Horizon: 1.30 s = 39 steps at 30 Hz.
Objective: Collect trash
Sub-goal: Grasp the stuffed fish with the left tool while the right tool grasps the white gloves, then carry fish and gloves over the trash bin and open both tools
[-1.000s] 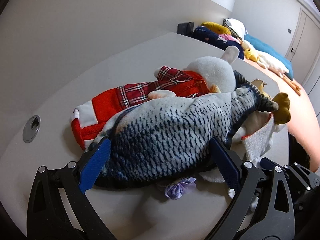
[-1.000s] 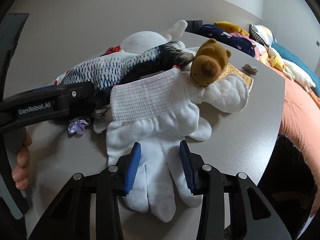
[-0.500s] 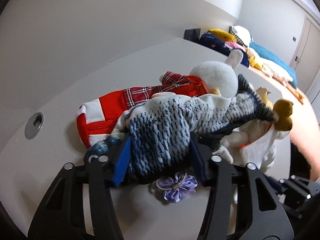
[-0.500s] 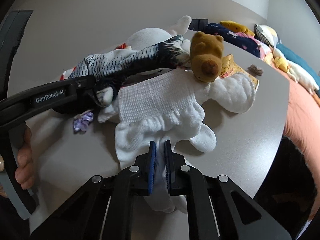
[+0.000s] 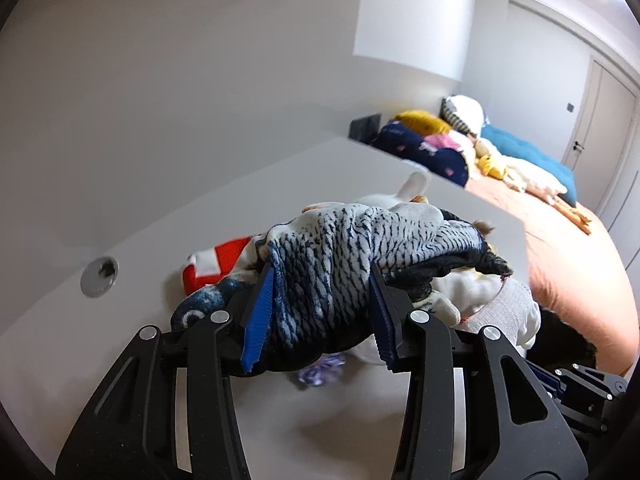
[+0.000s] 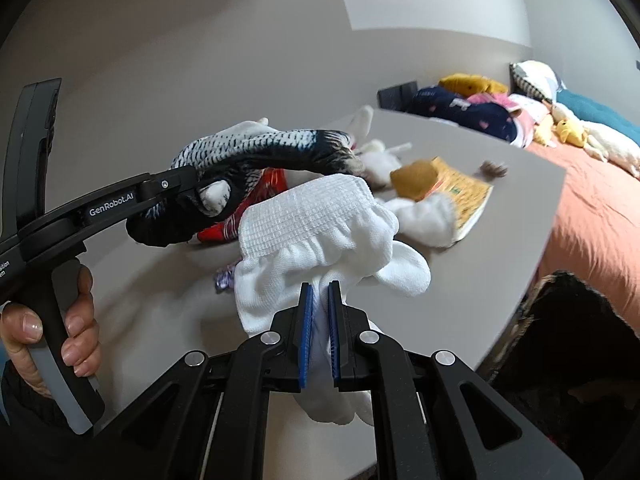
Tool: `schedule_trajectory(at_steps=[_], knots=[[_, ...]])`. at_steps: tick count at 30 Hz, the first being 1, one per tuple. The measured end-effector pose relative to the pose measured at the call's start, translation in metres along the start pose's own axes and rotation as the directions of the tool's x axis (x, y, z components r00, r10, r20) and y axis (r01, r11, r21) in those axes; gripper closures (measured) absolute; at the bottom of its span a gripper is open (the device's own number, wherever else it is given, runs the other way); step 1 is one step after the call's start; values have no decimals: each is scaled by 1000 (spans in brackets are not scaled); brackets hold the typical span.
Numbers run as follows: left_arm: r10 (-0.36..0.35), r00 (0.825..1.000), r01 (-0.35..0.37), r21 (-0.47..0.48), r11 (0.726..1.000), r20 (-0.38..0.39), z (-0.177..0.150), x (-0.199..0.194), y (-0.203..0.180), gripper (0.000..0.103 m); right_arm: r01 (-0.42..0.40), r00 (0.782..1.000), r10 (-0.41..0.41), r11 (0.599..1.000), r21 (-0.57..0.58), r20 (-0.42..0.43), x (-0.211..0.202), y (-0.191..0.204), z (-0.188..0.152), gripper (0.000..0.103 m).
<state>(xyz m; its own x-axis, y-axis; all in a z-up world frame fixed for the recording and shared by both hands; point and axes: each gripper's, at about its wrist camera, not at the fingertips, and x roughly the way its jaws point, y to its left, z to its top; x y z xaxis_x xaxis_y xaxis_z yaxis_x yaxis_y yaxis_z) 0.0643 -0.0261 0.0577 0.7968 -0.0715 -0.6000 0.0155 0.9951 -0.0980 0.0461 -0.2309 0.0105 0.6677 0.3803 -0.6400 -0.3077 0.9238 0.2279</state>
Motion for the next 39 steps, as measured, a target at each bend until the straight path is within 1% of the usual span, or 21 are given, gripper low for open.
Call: schedule_trajectory(at_steps=[5,15,20,31,39], knots=[[-18,999,17,31,999,40,6,-15,-27,59,19,999,-19,1000,14,47,-27,-10,1,94],[-80,996,78,65,995,37,9,-8,-82,59,85,990,-93,993,83,106,-77,-54,-12,94],[-112,993,108,86,990,41,12,-6,-109,59,123,983,-138,985,124,123,-93,-78,-18,94],[-194,981,186,162,969,33,8,-12,-164,59,216,955,-254,949,227,153,-138,-129,-36,94],[-247,969,244,203,948,-11,-1,-10,-200,59,274,934,-324,920,281,152,-160,-154,-48,94]])
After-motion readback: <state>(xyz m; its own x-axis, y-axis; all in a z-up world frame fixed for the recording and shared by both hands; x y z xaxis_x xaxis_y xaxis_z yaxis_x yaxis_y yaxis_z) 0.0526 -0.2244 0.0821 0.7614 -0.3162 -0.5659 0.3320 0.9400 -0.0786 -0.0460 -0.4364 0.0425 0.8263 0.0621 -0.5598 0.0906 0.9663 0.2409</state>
